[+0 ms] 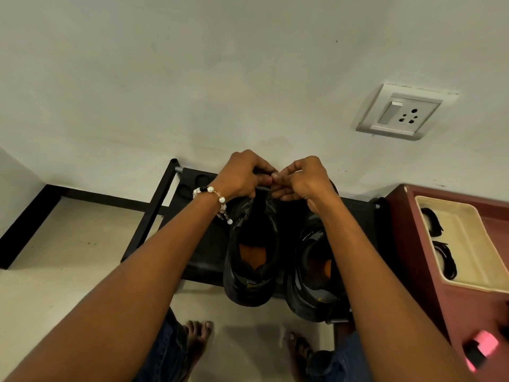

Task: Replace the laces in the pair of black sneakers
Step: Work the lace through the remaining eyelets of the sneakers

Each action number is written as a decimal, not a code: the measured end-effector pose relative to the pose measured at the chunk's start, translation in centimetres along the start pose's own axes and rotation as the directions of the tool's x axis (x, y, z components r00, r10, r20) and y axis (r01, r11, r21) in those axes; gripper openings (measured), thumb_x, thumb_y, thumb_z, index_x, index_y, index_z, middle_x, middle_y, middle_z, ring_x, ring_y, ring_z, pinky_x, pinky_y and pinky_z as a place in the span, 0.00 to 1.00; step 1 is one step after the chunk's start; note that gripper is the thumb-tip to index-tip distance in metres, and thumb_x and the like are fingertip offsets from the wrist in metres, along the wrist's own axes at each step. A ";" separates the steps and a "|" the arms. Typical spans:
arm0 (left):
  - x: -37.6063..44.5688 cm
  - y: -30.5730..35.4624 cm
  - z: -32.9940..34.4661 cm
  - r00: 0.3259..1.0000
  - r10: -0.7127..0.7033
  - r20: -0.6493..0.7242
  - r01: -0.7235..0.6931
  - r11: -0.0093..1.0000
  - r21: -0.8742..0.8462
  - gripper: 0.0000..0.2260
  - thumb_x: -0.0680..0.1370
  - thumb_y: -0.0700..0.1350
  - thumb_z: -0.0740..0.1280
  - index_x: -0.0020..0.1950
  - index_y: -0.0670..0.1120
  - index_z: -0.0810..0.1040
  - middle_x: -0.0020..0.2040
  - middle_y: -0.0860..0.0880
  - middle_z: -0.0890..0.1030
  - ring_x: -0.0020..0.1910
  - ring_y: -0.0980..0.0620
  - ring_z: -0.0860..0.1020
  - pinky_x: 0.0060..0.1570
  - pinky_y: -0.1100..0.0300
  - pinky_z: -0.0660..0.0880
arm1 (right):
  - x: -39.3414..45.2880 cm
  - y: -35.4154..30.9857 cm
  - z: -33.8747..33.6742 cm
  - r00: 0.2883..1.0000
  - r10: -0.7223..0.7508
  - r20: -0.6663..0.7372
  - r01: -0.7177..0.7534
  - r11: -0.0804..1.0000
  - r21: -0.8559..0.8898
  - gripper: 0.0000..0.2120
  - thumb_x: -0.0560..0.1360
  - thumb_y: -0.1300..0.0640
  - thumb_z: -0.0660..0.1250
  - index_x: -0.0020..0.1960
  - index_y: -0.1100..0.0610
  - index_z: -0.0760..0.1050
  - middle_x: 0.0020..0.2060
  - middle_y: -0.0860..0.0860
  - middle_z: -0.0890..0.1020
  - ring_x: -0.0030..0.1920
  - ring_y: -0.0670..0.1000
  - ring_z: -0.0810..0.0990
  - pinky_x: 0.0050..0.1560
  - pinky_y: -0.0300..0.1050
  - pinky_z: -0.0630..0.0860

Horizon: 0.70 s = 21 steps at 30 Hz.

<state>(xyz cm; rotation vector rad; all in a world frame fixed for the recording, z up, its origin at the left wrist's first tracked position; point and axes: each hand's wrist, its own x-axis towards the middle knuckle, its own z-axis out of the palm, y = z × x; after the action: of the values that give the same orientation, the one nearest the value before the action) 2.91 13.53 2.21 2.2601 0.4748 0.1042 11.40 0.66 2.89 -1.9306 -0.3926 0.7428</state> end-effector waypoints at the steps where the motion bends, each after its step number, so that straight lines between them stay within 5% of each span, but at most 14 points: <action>1: -0.1 -0.1 -0.1 1.000 -0.015 -0.010 0.014 0.999 -0.049 0.10 0.75 0.41 0.72 0.56 0.47 0.84 0.43 0.52 0.85 0.19 0.59 0.73 0.28 0.72 0.71 | -0.1 0.1 0.0 1.000 0.007 -0.001 -0.007 0.999 0.040 0.08 0.73 0.61 0.74 0.43 0.64 0.77 0.35 0.59 0.84 0.31 0.54 0.84 0.34 0.44 0.82; 3: -0.2 -0.3 -0.2 0.997 -0.048 -0.053 0.039 0.988 -0.148 0.08 0.73 0.40 0.74 0.51 0.46 0.85 0.35 0.55 0.83 0.19 0.59 0.72 0.26 0.72 0.69 | -0.2 0.1 -0.1 1.000 0.029 -0.003 -0.029 0.993 0.115 0.09 0.72 0.59 0.75 0.43 0.65 0.78 0.34 0.59 0.84 0.29 0.52 0.83 0.33 0.43 0.80; 5: -0.3 -0.3 -0.3 0.993 -0.075 -0.088 0.056 0.977 -0.205 0.07 0.72 0.39 0.75 0.49 0.46 0.85 0.37 0.51 0.84 0.19 0.59 0.71 0.26 0.71 0.69 | -0.2 0.1 0.0 0.998 0.055 -0.001 -0.054 0.985 0.163 0.11 0.72 0.58 0.75 0.45 0.66 0.79 0.35 0.59 0.84 0.30 0.51 0.83 0.33 0.42 0.80; 8: -0.1 -0.4 -0.2 0.993 -0.073 -0.093 0.058 0.987 -0.151 0.06 0.72 0.41 0.75 0.48 0.45 0.85 0.34 0.54 0.80 0.22 0.62 0.73 0.27 0.74 0.68 | 0.0 0.5 0.3 0.995 0.098 -0.007 -0.096 0.982 0.164 0.13 0.72 0.56 0.75 0.46 0.65 0.79 0.38 0.59 0.85 0.33 0.52 0.84 0.35 0.43 0.80; 11: 0.2 -0.9 0.5 0.992 -0.093 -0.082 0.096 0.995 0.030 0.04 0.75 0.44 0.71 0.47 0.45 0.85 0.39 0.52 0.81 0.37 0.60 0.77 0.36 0.75 0.67 | -0.1 0.6 0.5 0.988 0.153 0.011 -0.152 0.987 -0.058 0.15 0.69 0.54 0.78 0.49 0.62 0.79 0.43 0.57 0.85 0.42 0.53 0.84 0.40 0.47 0.83; 14: 0.4 -1.7 1.7 0.985 -0.164 -0.048 0.168 0.980 0.103 0.07 0.78 0.42 0.67 0.47 0.42 0.84 0.47 0.47 0.84 0.47 0.52 0.79 0.45 0.64 0.69 | -1.1 0.4 1.2 0.959 0.259 0.114 -0.210 0.922 -0.327 0.23 0.66 0.53 0.80 0.55 0.62 0.76 0.49 0.56 0.81 0.47 0.54 0.81 0.41 0.52 0.83; 21: 0.3 -2.2 4.0 0.977 -0.206 -0.048 0.211 0.944 0.252 0.10 0.79 0.44 0.63 0.51 0.41 0.81 0.58 0.40 0.73 0.47 0.40 0.78 0.50 0.53 0.76 | -1.9 0.4 1.8 0.952 0.265 0.153 -0.181 0.892 -0.414 0.20 0.72 0.62 0.74 0.61 0.64 0.73 0.51 0.60 0.78 0.47 0.59 0.82 0.39 0.56 0.84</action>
<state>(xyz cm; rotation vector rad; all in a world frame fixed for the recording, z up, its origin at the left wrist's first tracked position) 3.41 12.17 -2.14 2.4443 0.7745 -0.0456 8.83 0.64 2.56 -2.3154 -0.4800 1.0879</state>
